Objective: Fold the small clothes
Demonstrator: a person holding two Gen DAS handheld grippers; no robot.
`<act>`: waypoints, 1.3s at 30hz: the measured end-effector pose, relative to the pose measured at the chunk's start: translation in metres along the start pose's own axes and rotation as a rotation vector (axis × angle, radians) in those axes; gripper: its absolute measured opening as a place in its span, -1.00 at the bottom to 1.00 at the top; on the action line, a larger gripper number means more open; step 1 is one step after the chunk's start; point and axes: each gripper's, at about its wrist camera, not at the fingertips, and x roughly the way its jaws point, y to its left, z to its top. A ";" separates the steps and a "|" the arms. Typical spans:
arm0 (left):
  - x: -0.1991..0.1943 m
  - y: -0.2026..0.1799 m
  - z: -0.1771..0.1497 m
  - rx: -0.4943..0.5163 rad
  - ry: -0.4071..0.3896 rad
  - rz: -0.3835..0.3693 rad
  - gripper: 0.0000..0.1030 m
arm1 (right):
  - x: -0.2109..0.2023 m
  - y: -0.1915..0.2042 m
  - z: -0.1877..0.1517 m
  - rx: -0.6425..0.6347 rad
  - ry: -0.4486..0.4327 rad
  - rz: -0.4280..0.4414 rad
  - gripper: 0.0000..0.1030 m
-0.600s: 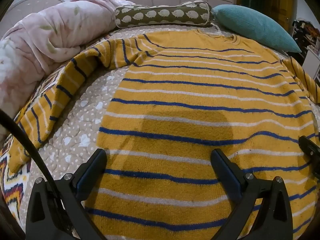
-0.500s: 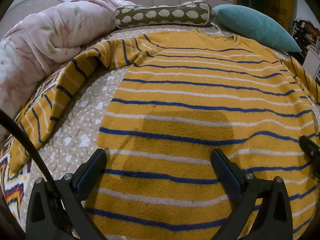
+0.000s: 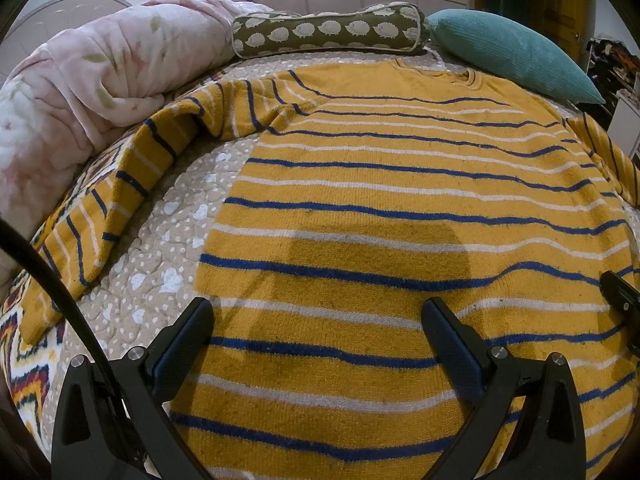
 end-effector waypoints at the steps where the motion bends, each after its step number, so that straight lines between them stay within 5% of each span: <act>1: -0.001 -0.001 0.002 0.000 -0.004 0.001 1.00 | 0.000 0.000 0.000 0.000 0.000 0.000 0.99; 16: -0.012 -0.006 0.002 -0.017 -0.015 -0.030 0.99 | 0.003 -0.003 -0.004 0.004 0.005 0.019 1.00; 20: -0.036 0.008 0.004 -0.046 0.011 -0.126 0.38 | 0.004 -0.002 -0.001 -0.011 0.012 0.002 1.00; 23: -0.076 0.029 -0.002 -0.070 -0.035 -0.204 0.39 | 0.004 -0.004 -0.001 -0.002 0.014 0.017 1.00; 25: -0.098 0.048 -0.008 -0.077 -0.055 -0.182 0.41 | 0.003 -0.004 -0.001 0.005 0.022 0.027 1.00; 33: -0.088 0.091 -0.038 -0.196 0.124 -0.224 0.47 | 0.002 -0.006 0.001 0.020 0.107 0.076 1.00; 36: -0.082 0.084 -0.052 -0.214 0.150 -0.309 0.47 | -0.018 -0.016 0.004 -0.025 0.042 0.077 0.61; 39: -0.080 0.075 -0.055 -0.193 0.156 -0.383 0.30 | -0.052 -0.050 -0.006 0.083 0.010 0.185 0.57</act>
